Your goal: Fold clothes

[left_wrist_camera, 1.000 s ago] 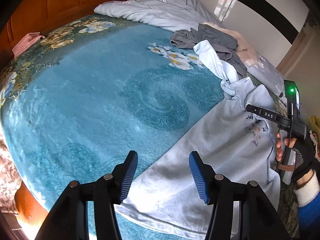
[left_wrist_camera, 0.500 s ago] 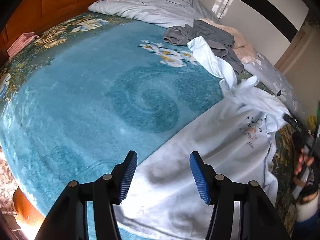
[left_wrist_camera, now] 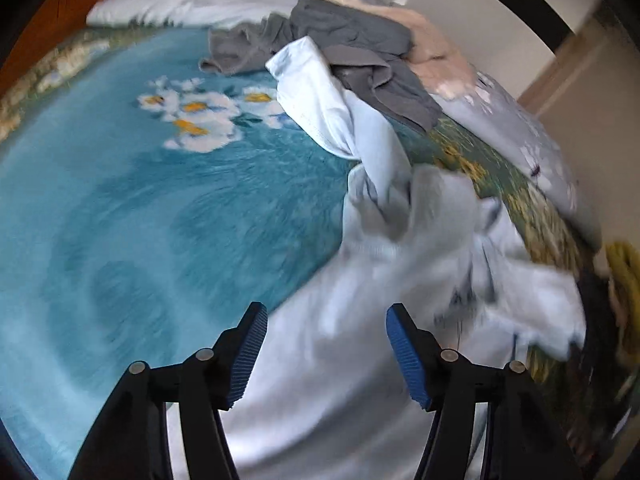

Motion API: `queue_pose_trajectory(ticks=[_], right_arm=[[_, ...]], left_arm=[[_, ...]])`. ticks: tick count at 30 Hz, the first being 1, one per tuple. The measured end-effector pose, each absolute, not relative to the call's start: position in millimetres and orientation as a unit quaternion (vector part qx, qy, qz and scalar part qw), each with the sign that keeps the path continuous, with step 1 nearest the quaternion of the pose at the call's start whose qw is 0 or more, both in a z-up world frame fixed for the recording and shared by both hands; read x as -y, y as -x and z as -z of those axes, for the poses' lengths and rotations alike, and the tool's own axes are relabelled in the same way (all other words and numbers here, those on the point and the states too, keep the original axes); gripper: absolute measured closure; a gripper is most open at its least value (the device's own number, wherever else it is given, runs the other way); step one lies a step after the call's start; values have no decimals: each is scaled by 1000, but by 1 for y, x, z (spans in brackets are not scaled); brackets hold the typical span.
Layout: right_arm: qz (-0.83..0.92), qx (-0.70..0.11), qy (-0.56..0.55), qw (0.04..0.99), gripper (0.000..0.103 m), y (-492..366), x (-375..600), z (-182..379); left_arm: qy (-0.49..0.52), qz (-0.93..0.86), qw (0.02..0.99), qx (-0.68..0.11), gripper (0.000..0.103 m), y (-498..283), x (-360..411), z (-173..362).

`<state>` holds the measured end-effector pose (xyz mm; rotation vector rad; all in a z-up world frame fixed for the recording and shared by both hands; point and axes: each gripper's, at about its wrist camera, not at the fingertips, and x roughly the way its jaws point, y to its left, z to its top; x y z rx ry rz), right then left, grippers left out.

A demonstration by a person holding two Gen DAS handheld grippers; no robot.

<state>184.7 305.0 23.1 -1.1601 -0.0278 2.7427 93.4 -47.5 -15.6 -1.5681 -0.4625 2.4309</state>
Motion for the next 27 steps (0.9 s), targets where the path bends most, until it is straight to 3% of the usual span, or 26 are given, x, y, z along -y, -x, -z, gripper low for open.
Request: queue_pose_trajectory(ticks=[5, 11, 12, 13, 14, 16, 19, 27], right_arm=[[-917, 10, 393, 73, 94, -198, -309, -17], [-916, 6, 395, 66, 94, -199, -310, -16], [-916, 6, 395, 65, 94, -199, -310, -16], [-916, 5, 396, 64, 94, -198, -310, -16], [-916, 5, 396, 63, 94, -198, -310, -16], [-916, 6, 397, 63, 94, -198, -310, -16], [-914, 2, 400, 64, 94, -197, -311, -17], [-923, 10, 380, 59, 94, -203, -301, -39]], left_arm=[[534, -809, 124, 212, 37, -52, 38, 33], [523, -820, 114, 205, 40, -24, 27, 43], [517, -822, 112, 213, 44, -22, 27, 42], [514, -822, 114, 218, 60, -21, 27, 42], [516, -821, 118, 215, 82, -21, 24, 42], [523, -818, 126, 201, 94, -21, 14, 44], [503, -839, 129, 161, 98, -31, 5, 34], [391, -898, 55, 195, 98, -75, 98, -43]])
